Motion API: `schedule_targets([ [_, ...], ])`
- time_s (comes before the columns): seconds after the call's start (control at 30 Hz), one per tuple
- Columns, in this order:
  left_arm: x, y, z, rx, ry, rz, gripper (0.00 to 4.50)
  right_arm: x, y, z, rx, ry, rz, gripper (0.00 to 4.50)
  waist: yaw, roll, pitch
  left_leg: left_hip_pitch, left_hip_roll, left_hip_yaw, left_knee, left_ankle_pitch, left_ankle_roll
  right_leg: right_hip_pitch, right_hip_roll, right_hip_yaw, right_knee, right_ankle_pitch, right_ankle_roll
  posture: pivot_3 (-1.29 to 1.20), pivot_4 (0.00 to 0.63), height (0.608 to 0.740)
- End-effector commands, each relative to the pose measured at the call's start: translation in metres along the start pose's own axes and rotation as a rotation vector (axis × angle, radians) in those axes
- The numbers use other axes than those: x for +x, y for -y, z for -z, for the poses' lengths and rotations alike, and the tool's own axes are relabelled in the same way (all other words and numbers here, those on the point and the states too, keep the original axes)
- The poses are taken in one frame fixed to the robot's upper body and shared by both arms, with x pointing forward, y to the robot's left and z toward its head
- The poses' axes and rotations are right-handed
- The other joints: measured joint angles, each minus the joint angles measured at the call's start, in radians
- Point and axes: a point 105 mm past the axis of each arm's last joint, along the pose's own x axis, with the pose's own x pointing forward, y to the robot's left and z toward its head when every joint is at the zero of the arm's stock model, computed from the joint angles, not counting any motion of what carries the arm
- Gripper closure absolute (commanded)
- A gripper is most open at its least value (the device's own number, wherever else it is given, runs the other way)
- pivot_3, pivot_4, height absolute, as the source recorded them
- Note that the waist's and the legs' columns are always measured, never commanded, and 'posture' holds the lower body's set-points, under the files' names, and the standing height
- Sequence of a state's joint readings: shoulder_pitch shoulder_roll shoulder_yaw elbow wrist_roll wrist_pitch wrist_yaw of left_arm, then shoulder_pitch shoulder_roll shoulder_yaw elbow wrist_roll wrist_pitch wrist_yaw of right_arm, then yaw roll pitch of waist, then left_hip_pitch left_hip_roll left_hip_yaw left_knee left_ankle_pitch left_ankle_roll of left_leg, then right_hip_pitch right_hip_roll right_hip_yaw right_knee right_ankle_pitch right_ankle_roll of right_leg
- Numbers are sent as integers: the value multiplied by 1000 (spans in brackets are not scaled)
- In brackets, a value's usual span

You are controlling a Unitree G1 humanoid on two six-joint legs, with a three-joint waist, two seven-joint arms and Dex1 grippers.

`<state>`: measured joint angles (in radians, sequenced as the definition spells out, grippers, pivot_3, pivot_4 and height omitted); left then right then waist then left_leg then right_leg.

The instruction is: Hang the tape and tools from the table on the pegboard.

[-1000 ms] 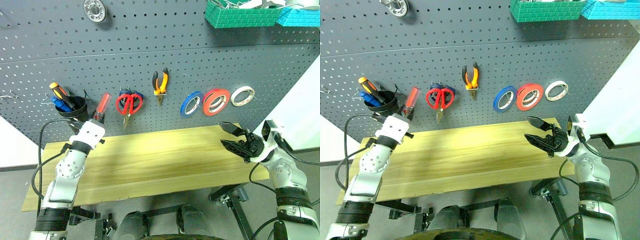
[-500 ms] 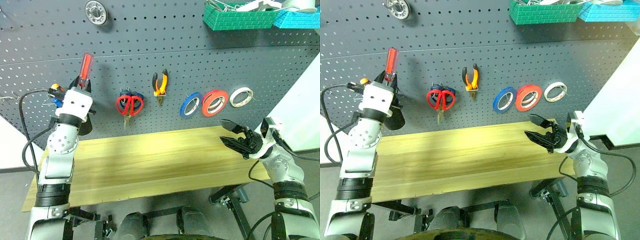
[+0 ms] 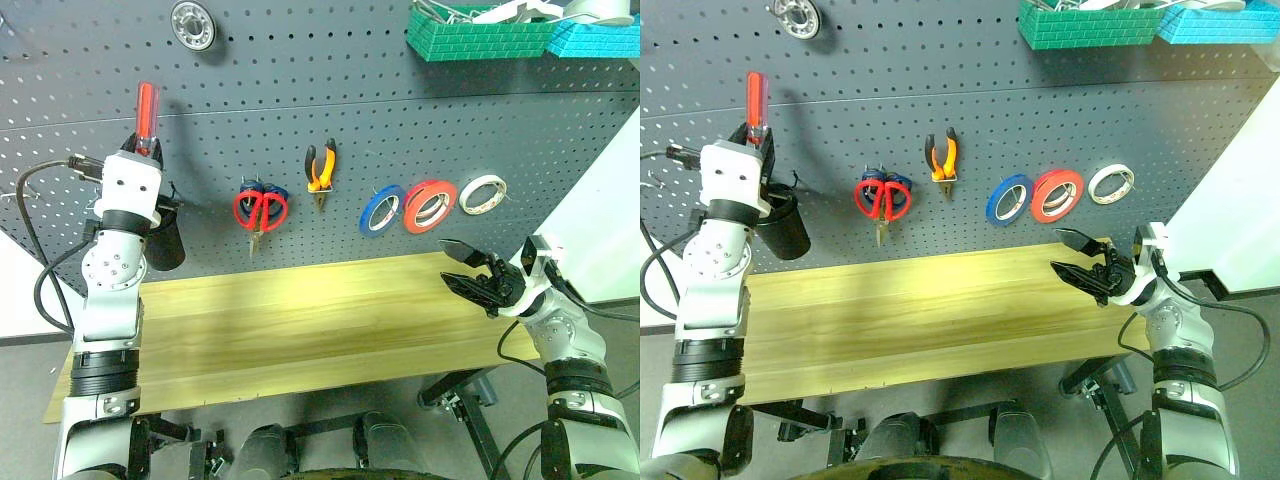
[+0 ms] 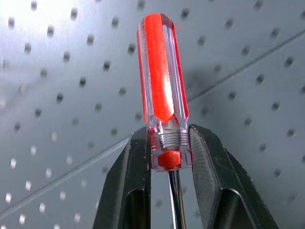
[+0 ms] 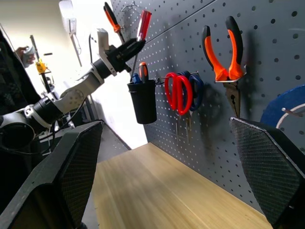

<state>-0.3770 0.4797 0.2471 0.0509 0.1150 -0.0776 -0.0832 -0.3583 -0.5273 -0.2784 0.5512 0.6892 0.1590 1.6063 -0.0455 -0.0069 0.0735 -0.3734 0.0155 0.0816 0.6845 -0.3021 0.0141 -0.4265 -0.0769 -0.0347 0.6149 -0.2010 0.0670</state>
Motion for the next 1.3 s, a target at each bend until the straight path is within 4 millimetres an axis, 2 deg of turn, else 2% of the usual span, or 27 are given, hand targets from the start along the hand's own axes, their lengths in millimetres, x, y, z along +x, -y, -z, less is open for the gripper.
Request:
schedule_targets([
  [0.03, 0, -13, 0, -18, 18, -56, 3694, -1, 0, -11, -48, 7, -10, 0, 0, 0, 0, 0, 0, 0, 0, 0, 0, 0, 0, 0, 0, 0, 0, -85, 0, 740],
  [0.27, -11, -2, 21, -53, -34, -43, 3694, -5, 0, -12, -46, -7, 1, 0, 0, 0, 0, 0, 0, 0, 0, 0, 0, 0, 0, 0, 0, 0, 0, -90, 0, 740],
  [0.57, -42, 9, 61, -123, -178, -39, 3694, -10, 0, -11, -39, -21, 12, 0, -9, 2, -6, 1, 0, 1, 0, 0, 0, 0, 0, 1, 1, 0, 0, -89, 0, 740],
  [0.7, -43, 6, 65, -154, -191, -69, 2413, -10, 0, -11, -37, -21, 12, 0, -15, 5, -12, 2, 0, 1, 0, 0, 0, 1, 0, 1, 1, 0, 0, -87, 0, 740],
  [0.93, -39, 7, 59, -174, -163, -63, 21, -11, 2, -11, -38, -23, 20, 0, -24, 4, -14, 2, 0, 1, 0, 0, -1, 1, 0, 1, 2, 0, 0, -91, 0, 740],
  [1.07, -38, 12, 54, -179, -142, -45, 21, -11, 3, -11, -43, -23, 23, 0, -24, 4, -14, 2, 0, 1, 0, 0, -1, 1, 0, 2, 1, 0, 0, -92, 0, 740],
  [1.17, -36, 24, 41, -256, -94, 17, 21, -12, 3, -12, -43, -16, 23, 0, -23, 3, -14, 2, 0, 1, 0, 0, -1, 1, 0, 2, 1, 0, 0, -89, 0, 740],
  [1.3, -31, 29, 20, -325, -27, 52, 21, -11, 3, -13, -42, -6, 20, 0, -23, 3, -14, 2, 0, 1, 0, 0, -1, 1, 0, 2, 1, 0, 0, -83, 0, 740],
])
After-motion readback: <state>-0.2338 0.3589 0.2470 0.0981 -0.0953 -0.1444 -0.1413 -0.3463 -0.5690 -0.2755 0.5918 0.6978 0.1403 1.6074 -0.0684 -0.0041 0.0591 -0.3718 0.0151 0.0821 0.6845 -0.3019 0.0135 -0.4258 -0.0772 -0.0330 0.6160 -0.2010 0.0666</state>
